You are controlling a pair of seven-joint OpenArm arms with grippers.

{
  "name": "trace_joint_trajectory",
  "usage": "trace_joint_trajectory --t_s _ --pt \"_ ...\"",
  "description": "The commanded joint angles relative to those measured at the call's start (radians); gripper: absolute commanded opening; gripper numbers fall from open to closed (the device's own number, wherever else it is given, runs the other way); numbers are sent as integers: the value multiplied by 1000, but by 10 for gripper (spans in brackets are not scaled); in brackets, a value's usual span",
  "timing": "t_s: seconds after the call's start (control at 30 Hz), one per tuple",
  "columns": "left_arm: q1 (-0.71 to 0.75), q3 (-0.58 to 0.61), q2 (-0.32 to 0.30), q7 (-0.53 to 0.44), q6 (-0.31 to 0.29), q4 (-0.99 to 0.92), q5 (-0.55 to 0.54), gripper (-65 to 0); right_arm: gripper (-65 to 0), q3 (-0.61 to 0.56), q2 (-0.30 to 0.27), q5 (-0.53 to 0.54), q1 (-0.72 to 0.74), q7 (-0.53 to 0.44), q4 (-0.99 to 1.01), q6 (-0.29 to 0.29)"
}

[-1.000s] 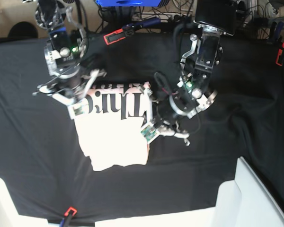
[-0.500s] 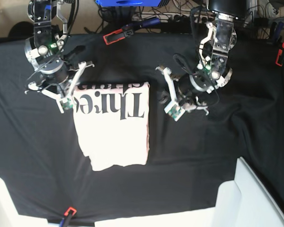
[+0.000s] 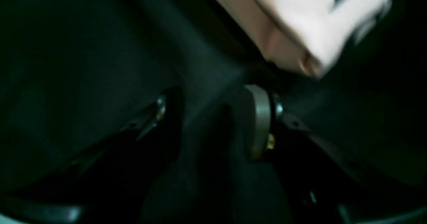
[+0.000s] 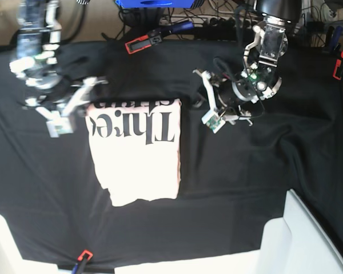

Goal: Fold the T-shirt properly
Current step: 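Open the left gripper and raise both grippers off the shirt, then grasp the collar edge of the folded shirt with both grippers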

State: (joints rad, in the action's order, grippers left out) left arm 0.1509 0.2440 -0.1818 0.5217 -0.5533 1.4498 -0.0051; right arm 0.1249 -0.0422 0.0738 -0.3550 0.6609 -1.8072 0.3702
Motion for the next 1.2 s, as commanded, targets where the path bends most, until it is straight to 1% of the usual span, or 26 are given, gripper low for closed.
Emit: trace_joint_trajectory --t_s 0.0,0.1,0.17,0.37,0.6,0.73,0.77,0.8,0.87,0.9,1.17 --pt "-6 8 0 -47 0 24 -16 -371 -434 17 -6 30 3 -20 -4 14" --pt "23 16 8 -122 0 38 -16 -371 -434 38 -37 50 4 -20 25 16" --pt "25 16 28 -139 0 32 -16 -370 -434 40 -45 51 7 -20 36 17" --pt "25 16 81 -142 0 -13 -16 -361 -434 45 -45 50 12 -20 51 19" --pt "19 16 83 -143 0 -16 -16 -361 -434 42 -45 50 12 -20 51 19" --pt "16 16 83 -143 0 -25 -16 -375 -434 40 -45 50 12 -20 51 19" --pt "14 16 83 -143 0 -34 -16 -386 -434 42 -45 50 12 -20 51 19" --pt "13 16 83 -143 0 -48 -16 -418 -435 43 -45 50 12 -20 51 19" --pt "6 15 83 -143 0 -80 -16 -509 -435 43 -45 50 12 -20 51 19" --pt "2 16 83 -143 0 -96 -16 -536 -435 45 -45 50 11 -20 51 19" --pt "13 10 75 -143 0 -123 -16 -548 -437 45 -45 50 11 -20 51 19"
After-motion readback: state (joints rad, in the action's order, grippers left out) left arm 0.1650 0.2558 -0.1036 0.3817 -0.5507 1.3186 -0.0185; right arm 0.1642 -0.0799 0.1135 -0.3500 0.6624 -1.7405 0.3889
